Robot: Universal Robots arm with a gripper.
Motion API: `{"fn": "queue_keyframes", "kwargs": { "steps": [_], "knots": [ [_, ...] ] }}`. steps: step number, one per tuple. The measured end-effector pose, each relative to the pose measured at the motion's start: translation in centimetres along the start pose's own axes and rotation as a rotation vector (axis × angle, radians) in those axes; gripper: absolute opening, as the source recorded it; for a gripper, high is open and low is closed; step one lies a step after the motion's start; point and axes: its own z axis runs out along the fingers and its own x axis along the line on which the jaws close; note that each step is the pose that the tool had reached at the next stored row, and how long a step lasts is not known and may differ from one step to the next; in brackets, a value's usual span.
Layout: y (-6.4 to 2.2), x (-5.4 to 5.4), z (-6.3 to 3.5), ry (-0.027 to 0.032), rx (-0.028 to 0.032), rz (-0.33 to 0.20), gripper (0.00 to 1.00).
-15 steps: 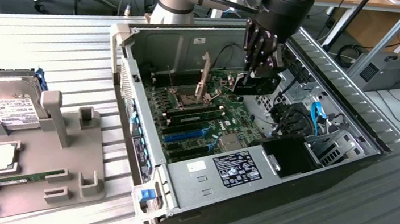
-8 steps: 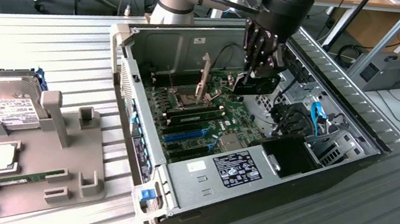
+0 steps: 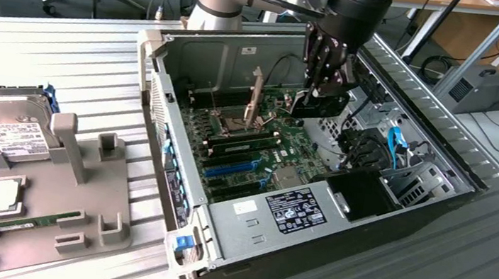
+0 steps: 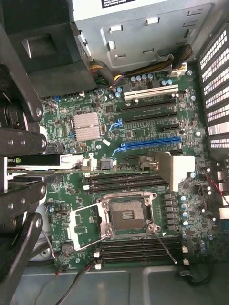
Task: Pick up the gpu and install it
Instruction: 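Insert the gpu into the slot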
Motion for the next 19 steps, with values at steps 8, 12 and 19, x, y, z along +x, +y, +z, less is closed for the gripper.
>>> {"fn": "queue_keyframes", "kwargs": {
  "steps": [8, 12, 19],
  "knots": [
    [0.00, -0.01, 0.00, -0.0006, -0.0001, -0.019, 0.26],
    [0.00, -0.03, 0.00, -0.0008, -0.0002, -0.028, 0.26],
    [-0.01, -0.07, 0.00, -0.0014, -0.0003, -0.048, 0.26]
  ]
}}
